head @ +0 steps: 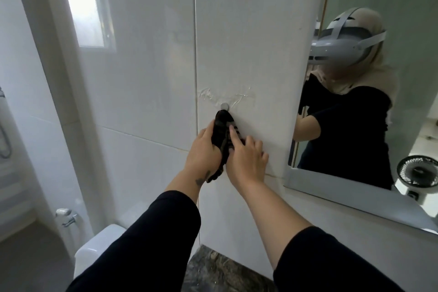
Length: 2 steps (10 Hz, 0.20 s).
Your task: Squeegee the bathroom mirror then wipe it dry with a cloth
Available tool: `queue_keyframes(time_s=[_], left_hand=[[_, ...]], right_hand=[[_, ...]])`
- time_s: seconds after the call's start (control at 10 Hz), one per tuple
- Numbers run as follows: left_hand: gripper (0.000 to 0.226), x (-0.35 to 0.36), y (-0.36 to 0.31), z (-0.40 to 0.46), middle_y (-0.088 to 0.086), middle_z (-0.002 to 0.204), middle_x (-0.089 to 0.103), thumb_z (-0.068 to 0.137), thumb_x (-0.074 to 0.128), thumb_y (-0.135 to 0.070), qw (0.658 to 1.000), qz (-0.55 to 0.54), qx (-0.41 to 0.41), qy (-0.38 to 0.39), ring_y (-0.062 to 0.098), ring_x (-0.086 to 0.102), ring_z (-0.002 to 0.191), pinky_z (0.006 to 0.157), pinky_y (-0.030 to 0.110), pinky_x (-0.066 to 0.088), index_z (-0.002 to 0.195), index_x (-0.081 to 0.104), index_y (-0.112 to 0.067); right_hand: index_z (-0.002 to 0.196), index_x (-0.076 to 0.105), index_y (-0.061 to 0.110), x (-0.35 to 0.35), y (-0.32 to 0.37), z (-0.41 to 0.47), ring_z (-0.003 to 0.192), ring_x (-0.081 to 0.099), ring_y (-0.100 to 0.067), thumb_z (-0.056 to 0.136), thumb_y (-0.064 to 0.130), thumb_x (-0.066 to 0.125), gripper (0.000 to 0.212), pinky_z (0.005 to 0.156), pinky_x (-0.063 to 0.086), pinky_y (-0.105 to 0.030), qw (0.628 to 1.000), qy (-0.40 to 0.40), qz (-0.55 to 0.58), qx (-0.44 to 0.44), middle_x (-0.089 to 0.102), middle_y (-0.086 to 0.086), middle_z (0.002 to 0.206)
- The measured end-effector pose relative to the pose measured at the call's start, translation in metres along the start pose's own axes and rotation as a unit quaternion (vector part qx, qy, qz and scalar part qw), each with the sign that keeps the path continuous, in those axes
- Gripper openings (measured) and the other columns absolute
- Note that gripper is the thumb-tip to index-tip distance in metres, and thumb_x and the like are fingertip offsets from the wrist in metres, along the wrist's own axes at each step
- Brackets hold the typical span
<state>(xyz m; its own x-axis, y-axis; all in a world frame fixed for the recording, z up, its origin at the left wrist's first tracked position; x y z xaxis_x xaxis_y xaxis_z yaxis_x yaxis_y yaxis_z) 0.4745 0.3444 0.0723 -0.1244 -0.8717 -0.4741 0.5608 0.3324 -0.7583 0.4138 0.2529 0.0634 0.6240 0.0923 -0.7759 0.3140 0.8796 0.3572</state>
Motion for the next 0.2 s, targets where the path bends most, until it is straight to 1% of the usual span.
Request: queue_keyframes(time_s=[0.1,0.2], left_hand=[[0.069,0.004,0.004,-0.021,-0.006,0.150,0.028,0.086,0.038,-0.006,0.999,0.034,-0.011,-0.020,0.019,0.038,0.130,0.098,0.036,0.043,0.147,0.021,-0.033],[0.064,0.017,0.013,-0.062,-0.004,0.155,0.014,0.090,0.044,-0.009,0.997,0.059,-0.037,-0.023,0.019,0.025,0.138,0.107,0.038,0.036,0.148,0.021,-0.022]], right_hand=[[0.148,0.023,0.037,-0.010,-0.010,-0.028,0.125,0.033,-0.024,0.097,0.025,0.042,0.055,0.100,0.028,-0.037,1.000,0.009,0.008,-0.001,0.039,-0.004,0.139],[0.141,0.040,0.036,-0.023,-0.034,-0.073,0.131,0.029,-0.021,0.097,0.025,0.043,0.045,0.105,0.026,-0.038,0.999,0.029,0.022,0.025,0.037,0.000,0.144]])
Point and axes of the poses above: each hand's wrist, its own z-axis towards the middle knuckle, its own x-axis out of the palm, y = z × x, the point moved 7 cm from there along z, towards the middle knuckle
